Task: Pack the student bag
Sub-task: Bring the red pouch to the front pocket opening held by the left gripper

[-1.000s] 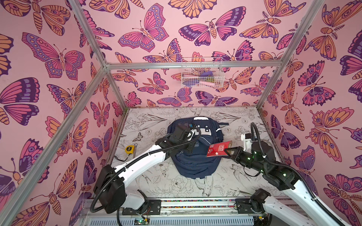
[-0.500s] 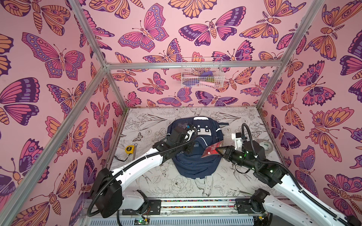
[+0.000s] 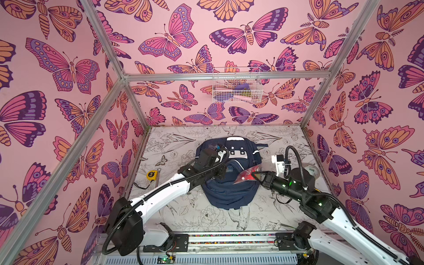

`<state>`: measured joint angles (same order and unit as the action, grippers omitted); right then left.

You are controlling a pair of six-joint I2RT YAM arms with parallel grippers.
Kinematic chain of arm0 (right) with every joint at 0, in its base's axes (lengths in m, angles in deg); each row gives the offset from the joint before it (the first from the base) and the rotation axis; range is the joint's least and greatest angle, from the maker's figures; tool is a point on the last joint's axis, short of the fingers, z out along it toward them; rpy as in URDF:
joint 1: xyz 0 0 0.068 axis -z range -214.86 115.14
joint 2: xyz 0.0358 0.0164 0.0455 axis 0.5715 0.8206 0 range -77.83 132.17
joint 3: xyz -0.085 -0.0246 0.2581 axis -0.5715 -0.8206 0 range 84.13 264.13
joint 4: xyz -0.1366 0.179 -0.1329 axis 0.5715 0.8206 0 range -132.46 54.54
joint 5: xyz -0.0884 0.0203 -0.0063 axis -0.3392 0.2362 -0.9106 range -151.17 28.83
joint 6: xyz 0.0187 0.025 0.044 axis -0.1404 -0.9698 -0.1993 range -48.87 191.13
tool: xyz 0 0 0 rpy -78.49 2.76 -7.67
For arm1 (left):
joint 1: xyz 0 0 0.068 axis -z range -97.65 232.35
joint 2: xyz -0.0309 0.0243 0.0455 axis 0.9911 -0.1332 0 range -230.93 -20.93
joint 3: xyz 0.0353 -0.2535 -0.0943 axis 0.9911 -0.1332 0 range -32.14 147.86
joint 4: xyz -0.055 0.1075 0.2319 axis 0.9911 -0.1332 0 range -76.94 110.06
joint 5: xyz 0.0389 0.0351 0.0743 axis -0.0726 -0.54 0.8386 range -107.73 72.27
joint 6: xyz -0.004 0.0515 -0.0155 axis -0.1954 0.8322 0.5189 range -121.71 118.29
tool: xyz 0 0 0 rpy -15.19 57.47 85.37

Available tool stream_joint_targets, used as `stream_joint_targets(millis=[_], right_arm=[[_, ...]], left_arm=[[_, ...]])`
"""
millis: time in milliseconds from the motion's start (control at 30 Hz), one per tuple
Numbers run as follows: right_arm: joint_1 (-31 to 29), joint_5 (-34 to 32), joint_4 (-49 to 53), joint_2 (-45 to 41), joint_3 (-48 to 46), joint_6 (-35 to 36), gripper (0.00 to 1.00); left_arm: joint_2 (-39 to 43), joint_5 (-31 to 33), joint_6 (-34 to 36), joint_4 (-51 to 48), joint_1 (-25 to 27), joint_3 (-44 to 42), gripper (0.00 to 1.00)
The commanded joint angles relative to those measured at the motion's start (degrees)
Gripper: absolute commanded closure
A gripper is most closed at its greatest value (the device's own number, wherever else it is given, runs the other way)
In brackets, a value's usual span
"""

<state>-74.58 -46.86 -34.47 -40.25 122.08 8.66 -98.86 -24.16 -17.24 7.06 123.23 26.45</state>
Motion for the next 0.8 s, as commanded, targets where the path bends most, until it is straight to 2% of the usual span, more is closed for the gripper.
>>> stream_joint_targets(millis=[0,67,133,333,500,767], right_arm=[[-1.4,2.9,3.2,-3.9,-1.3,0.8,1.0],[-1.4,2.8,4.0,-5.1,-2.8,0.4,1.0],[-1.5,4.3,0.4,-5.0,-5.2,-0.9,1.0],[-1.7,4.6,-5.2,0.0,-6.5,-0.8,1.0],[-1.7,-1.1,-1.1,1.2,-5.3,1.3,1.0],[-1.7,-3.2,-13.8,5.1,-7.4,0.3,1.0]], left_arm=[[-2.0,-3.4,-1.9,1.8,0.0,4.0,1.0],[-2.6,-4.2,-2.2,0.9,0.1,4.9,1.0],[-2.9,-4.4,-2.3,0.1,0.1,5.8,1.0],[-1.7,-4.5,-2.0,-0.8,0.0,7.2,1.0],[-0.4,-7.7,-1.3,-0.5,0.0,6.8,1.0],[0.8,-8.8,-0.8,-0.5,0.0,5.1,1.0]])
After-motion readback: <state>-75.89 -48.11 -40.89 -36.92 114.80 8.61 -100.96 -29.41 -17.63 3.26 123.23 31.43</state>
